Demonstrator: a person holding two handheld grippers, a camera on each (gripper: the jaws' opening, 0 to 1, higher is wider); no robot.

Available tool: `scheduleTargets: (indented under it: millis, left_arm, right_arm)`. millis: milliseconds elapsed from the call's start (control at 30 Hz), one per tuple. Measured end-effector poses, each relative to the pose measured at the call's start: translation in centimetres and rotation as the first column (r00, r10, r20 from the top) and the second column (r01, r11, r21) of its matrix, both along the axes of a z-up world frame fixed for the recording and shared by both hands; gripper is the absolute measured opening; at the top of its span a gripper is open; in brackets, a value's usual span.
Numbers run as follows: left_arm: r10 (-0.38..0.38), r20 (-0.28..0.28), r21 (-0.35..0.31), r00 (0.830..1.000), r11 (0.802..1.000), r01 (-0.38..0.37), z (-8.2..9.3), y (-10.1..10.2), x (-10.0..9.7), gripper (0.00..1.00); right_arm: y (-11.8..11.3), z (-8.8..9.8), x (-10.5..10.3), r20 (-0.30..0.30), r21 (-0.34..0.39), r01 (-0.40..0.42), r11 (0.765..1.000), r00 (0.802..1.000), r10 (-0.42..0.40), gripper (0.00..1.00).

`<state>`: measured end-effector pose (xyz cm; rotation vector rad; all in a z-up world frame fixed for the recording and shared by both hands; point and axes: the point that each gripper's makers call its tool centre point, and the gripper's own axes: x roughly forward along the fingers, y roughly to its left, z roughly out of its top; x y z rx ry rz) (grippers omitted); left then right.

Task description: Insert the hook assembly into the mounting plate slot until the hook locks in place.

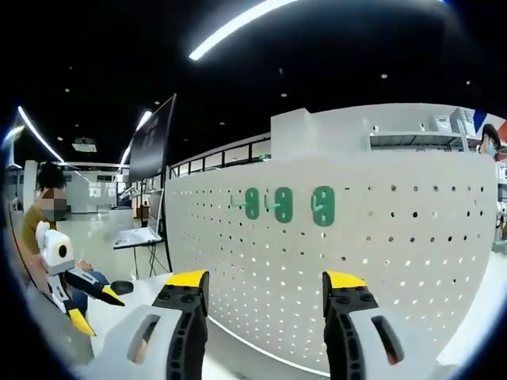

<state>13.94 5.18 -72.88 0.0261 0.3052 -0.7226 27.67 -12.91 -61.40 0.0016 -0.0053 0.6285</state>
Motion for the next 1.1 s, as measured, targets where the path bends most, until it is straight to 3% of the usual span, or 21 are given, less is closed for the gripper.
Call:
scheduleTargets:
  millis: [1100]
  left_arm:
    - [0.002,0.004,0.003,1.000,1.000,-0.002,-0.1,0.4,0.3,0.66]
  right_arm:
    - [-1.6,-4.4,-4.9,-0.083,-0.009,-0.030,0.999,0.996,0.029,0.57]
